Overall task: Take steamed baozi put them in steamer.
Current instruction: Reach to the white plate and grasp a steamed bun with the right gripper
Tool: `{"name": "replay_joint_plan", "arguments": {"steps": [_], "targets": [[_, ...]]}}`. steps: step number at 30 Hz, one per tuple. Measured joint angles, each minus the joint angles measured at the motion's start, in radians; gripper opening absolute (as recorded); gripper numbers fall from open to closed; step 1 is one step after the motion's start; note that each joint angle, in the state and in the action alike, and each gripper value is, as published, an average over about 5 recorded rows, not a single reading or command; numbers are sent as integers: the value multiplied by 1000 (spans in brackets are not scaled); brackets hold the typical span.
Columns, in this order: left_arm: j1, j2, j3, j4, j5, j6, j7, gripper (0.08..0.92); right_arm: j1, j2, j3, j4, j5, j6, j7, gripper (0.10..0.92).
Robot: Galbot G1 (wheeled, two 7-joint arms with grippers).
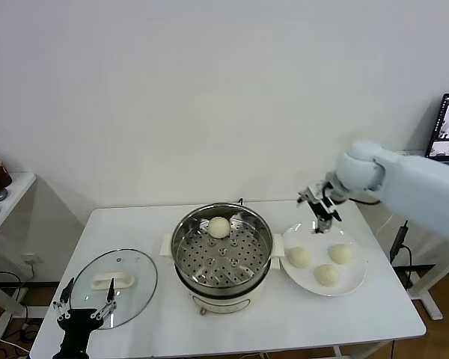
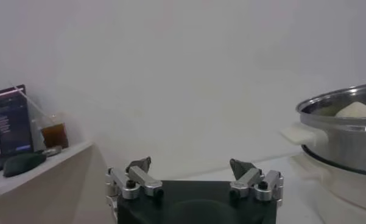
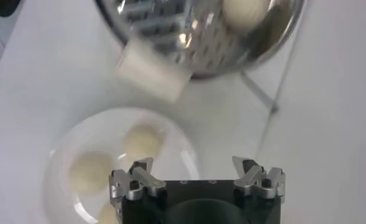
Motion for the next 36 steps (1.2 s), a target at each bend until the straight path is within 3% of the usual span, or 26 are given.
{"name": "replay_joint_plan", "arguments": {"steps": [36], "targets": [[19, -16, -30, 13, 30, -4, -1, 823, -396, 246, 256, -334, -225, 30, 28, 800]]}}
